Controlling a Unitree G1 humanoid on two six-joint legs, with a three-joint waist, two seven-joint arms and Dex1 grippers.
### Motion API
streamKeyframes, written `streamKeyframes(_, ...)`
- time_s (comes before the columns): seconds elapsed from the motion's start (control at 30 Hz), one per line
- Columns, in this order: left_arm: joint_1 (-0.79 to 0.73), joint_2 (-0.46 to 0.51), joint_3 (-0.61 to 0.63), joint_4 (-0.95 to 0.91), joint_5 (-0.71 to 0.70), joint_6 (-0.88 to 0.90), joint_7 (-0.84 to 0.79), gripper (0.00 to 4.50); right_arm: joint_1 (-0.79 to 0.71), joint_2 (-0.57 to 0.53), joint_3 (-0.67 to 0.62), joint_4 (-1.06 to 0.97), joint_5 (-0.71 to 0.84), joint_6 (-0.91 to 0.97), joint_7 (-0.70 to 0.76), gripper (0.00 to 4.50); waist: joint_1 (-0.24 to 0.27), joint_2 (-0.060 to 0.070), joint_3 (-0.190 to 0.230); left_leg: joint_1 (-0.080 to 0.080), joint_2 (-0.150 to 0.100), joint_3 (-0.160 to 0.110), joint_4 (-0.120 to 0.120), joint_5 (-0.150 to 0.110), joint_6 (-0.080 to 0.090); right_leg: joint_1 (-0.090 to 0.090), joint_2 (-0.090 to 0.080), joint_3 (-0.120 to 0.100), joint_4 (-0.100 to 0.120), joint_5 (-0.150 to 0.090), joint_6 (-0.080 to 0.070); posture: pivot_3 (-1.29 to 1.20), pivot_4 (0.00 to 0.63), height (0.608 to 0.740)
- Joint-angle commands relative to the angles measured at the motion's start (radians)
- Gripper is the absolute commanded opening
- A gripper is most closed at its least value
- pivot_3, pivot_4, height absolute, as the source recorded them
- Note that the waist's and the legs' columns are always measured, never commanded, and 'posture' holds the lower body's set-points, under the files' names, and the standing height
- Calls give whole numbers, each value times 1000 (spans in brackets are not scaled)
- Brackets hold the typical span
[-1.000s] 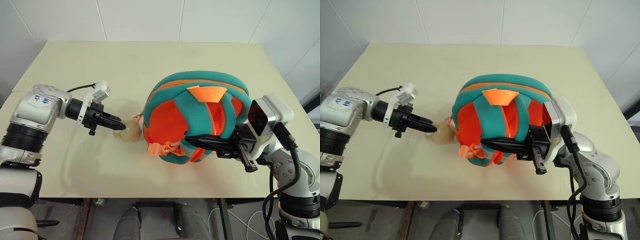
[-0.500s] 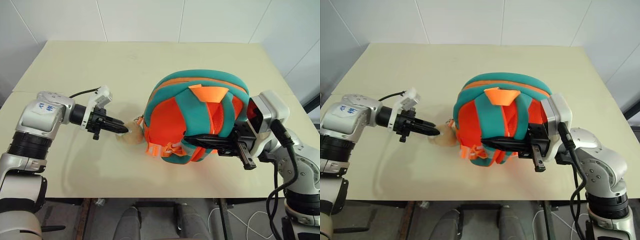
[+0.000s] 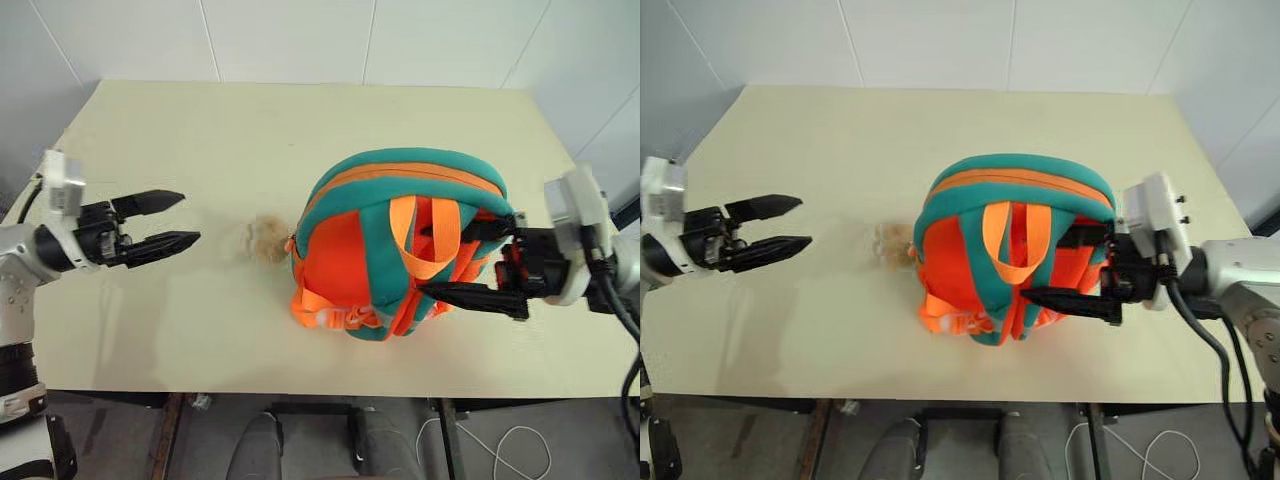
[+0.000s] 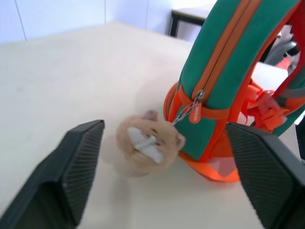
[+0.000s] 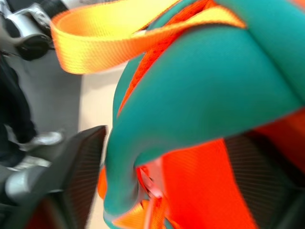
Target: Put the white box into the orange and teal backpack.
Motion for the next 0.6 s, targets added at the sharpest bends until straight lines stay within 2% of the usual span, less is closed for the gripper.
streamKeyframes(0.03,33,-9,85,-6,-82,-41,-24,4500,57,-25,-130,52,-40,-74,64,4480,-2,0,0,0,0,1,0,0,0,0,0,0,-1,0,0,0,150,740)
streamKeyframes(0.23,101,1,146,42,-153,-56,-82,4500,208,-56,-290,315,-195,-262,223,4480,-6,0,0,1,0,2,0,0,0,1,0,1,-2,0,-2,0,150,740)
streamKeyframes(0.37,87,14,132,104,-155,-76,-113,4500,188,-53,-298,499,-267,-401,264,4480,-10,0,0,5,0,3,0,0,1,4,0,2,-2,0,-3,0,150,740)
streamKeyframes(0.4,81,15,126,120,-150,-87,-118,4500,194,-57,-289,533,-288,-434,288,4480,-12,0,0,7,0,4,0,0,1,6,0,2,-3,-2,-6,0,150,740)
streamKeyframes(0.43,82,12,124,123,-151,-91,-118,4500,202,-61,-285,560,-301,-458,310,4480,-14,0,0,12,0,4,-1,0,1,11,0,3,-4,-7,-15,0,150,740)
streamKeyframes(0.6,91,24,129,111,-169,-77,-115,4500,184,-71,-293,626,-293,-470,344,4480,-19,0,0,16,1,6,-2,0,1,17,0,4,-9,-6,-15,0,150,740)
